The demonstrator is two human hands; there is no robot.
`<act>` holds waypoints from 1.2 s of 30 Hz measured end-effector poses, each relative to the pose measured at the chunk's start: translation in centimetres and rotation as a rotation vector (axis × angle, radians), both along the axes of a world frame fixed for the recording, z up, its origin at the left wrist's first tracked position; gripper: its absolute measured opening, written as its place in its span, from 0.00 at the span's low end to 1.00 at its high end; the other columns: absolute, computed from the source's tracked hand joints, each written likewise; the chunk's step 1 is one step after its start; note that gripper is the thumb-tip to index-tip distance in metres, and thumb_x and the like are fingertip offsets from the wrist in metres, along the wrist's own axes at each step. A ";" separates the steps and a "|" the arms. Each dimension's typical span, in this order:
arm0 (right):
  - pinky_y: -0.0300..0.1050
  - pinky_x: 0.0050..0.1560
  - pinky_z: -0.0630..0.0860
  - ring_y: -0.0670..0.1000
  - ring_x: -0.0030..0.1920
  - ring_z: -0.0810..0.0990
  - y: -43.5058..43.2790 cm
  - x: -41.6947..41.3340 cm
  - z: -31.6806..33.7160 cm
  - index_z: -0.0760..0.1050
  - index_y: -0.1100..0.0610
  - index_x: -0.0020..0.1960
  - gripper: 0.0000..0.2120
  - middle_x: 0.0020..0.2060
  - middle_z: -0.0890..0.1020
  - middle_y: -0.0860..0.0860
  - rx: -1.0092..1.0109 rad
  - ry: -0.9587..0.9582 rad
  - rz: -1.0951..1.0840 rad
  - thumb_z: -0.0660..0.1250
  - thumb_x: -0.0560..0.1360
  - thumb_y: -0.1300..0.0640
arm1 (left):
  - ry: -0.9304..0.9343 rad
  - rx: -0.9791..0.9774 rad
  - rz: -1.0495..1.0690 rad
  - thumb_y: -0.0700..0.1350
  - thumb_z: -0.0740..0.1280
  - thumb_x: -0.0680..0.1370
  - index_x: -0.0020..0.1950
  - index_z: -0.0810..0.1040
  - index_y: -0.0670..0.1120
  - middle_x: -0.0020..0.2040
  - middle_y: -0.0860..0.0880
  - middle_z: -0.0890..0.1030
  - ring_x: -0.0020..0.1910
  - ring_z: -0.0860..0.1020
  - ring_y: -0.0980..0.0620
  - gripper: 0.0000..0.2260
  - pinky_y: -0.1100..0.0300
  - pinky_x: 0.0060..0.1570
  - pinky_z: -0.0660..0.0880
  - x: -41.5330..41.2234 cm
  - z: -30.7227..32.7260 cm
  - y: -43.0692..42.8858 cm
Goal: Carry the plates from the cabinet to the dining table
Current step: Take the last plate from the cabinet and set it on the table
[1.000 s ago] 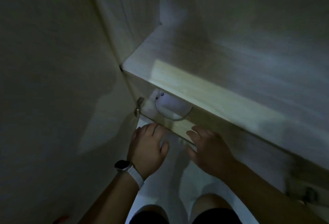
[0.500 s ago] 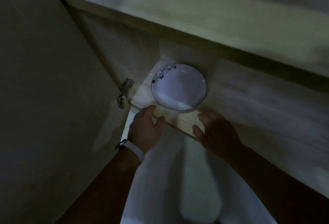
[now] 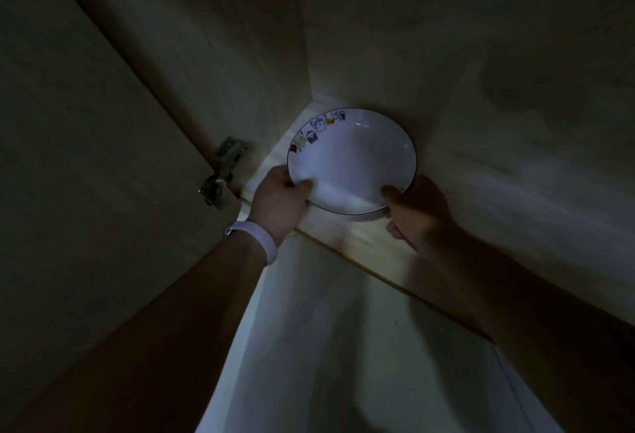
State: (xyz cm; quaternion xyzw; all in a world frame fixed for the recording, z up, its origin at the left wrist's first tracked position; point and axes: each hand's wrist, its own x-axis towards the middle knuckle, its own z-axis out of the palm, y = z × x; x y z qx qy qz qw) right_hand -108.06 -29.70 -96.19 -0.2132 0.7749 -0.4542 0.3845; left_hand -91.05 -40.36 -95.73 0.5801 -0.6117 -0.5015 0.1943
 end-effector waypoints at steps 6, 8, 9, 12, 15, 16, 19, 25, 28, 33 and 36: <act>0.39 0.24 0.70 0.50 0.21 0.72 -0.1 -0.1 0.0 0.73 0.65 0.57 0.15 0.29 0.75 0.55 -0.069 -0.149 -0.066 0.59 0.71 0.68 | 0.146 0.086 0.069 0.34 0.63 0.76 0.48 0.78 0.45 0.45 0.46 0.81 0.42 0.80 0.49 0.08 0.63 0.31 0.78 -1.6 0.0 0.6; 0.41 0.26 0.77 0.50 0.24 0.77 0.4 0.2 0.2 0.71 0.62 0.60 0.17 0.35 0.79 0.57 -0.069 -0.184 -0.097 0.61 0.72 0.67 | 0.140 0.077 0.055 0.38 0.64 0.72 0.50 0.77 0.44 0.45 0.45 0.81 0.44 0.81 0.46 0.08 0.59 0.35 0.80 -1.3 -0.4 0.8; 0.42 0.28 0.79 0.50 0.27 0.80 0.7 0.3 0.3 0.70 0.60 0.61 0.17 0.39 0.80 0.56 -0.070 -0.196 -0.109 0.61 0.72 0.67 | 0.140 0.073 0.045 0.41 0.65 0.69 0.53 0.77 0.42 0.47 0.44 0.82 0.47 0.82 0.44 0.13 0.56 0.37 0.81 -1.1 -0.6 0.9; 0.48 0.35 0.83 0.54 0.38 0.84 2.2 0.4 0.8 0.71 0.56 0.59 0.17 0.47 0.79 0.50 -0.125 -0.230 -0.138 0.63 0.73 0.68 | 0.231 0.126 0.041 0.43 0.66 0.66 0.62 0.73 0.38 0.55 0.40 0.80 0.52 0.81 0.41 0.25 0.57 0.35 0.79 -0.7 -1.1 2.1; 0.53 0.44 0.83 0.57 0.50 0.82 4.0 0.3 1.1 0.72 0.61 0.60 0.19 0.52 0.80 0.54 -0.151 -0.065 -0.073 0.68 0.71 0.70 | 0.300 0.161 0.049 0.38 0.67 0.74 0.64 0.69 0.39 0.59 0.41 0.78 0.54 0.79 0.44 0.20 0.55 0.36 0.80 -0.2 -0.8 3.4; 0.52 0.46 0.83 0.57 0.51 0.81 4.7 0.4 1.5 0.72 0.61 0.61 0.20 0.53 0.79 0.55 -0.152 0.011 -0.025 0.69 0.70 0.70 | 0.322 0.165 0.064 0.36 0.66 0.75 0.64 0.69 0.42 0.59 0.44 0.78 0.53 0.79 0.45 0.17 0.52 0.40 0.81 0.0 -0.5 3.9; 0.49 0.40 0.83 0.52 0.46 0.81 6.8 1.1 3.4 0.72 0.58 0.62 0.20 0.52 0.79 0.52 -0.138 0.010 -0.007 0.64 0.71 0.69 | 0.383 0.204 0.104 0.33 0.64 0.77 0.62 0.69 0.46 0.53 0.51 0.79 0.50 0.79 0.50 0.16 0.49 0.47 0.80 0.7 1.1 5.7; 0.48 0.36 0.83 0.49 0.48 0.81 11.7 4.1 9.2 0.71 0.58 0.63 0.21 0.53 0.79 0.52 -0.041 -0.113 0.004 0.59 0.71 0.70 | 0.390 0.235 0.115 0.35 0.65 0.69 0.64 0.72 0.48 0.53 0.49 0.80 0.49 0.79 0.48 0.24 0.51 0.38 0.80 4.7 6.7 12.0; 0.51 0.38 0.83 0.51 0.52 0.79 14.7 5.9 11.9 0.71 0.49 0.65 0.25 0.55 0.78 0.48 0.006 -0.077 0.027 0.59 0.71 0.67 | 0.355 0.309 0.119 0.37 0.65 0.64 0.62 0.73 0.52 0.54 0.49 0.80 0.51 0.79 0.48 0.27 0.54 0.36 0.80 7.5 9.4 15.7; 0.55 0.38 0.84 0.50 0.53 0.81 19.0 9.3 18.5 0.72 0.52 0.66 0.26 0.54 0.81 0.50 0.041 -0.093 0.085 0.57 0.72 0.68 | 0.306 0.332 0.167 0.33 0.68 0.70 0.62 0.71 0.52 0.54 0.50 0.79 0.50 0.79 0.50 0.24 0.55 0.37 0.81 11.3 14.8 21.0; 0.50 0.36 0.83 0.50 0.49 0.82 21.0 10.8 23.0 0.74 0.54 0.63 0.23 0.50 0.82 0.52 0.057 -0.105 0.073 0.56 0.72 0.70 | 0.325 0.300 0.176 0.28 0.65 0.74 0.65 0.70 0.48 0.53 0.50 0.79 0.48 0.79 0.52 0.24 0.63 0.34 0.77 12.8 19.2 23.7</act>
